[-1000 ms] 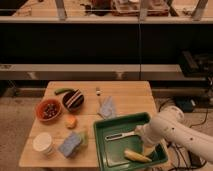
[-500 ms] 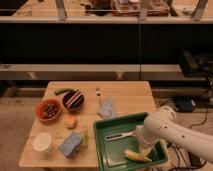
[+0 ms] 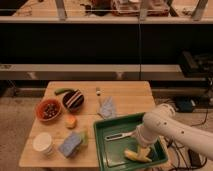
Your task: Place banana in table surface
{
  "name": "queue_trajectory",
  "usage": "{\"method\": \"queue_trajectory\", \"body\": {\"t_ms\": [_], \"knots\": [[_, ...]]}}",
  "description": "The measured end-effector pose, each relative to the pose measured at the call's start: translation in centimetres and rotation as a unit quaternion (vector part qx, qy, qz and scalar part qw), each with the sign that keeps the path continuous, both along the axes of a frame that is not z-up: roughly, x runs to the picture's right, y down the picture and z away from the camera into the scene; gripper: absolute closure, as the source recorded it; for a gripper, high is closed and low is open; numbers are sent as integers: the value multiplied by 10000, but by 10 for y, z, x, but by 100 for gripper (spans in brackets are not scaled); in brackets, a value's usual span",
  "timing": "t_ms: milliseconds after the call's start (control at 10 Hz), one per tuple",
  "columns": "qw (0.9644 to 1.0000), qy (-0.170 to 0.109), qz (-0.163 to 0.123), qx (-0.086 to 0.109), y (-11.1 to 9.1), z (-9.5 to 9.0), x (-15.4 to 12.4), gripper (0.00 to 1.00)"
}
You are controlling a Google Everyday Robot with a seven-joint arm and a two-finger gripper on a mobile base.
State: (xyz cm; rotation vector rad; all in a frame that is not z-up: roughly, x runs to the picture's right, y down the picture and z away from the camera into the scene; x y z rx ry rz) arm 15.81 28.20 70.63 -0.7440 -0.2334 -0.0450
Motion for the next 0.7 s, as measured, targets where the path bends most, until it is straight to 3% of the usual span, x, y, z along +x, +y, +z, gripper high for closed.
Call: {"method": "queue_trajectory", "body": {"t_ms": [300, 500, 700], "knots": [[9998, -69, 143, -131, 9, 1, -3, 35], [9997, -56, 240, -97, 18, 6, -2, 35], [9996, -84, 259, 79, 27, 13, 0, 35]]}}
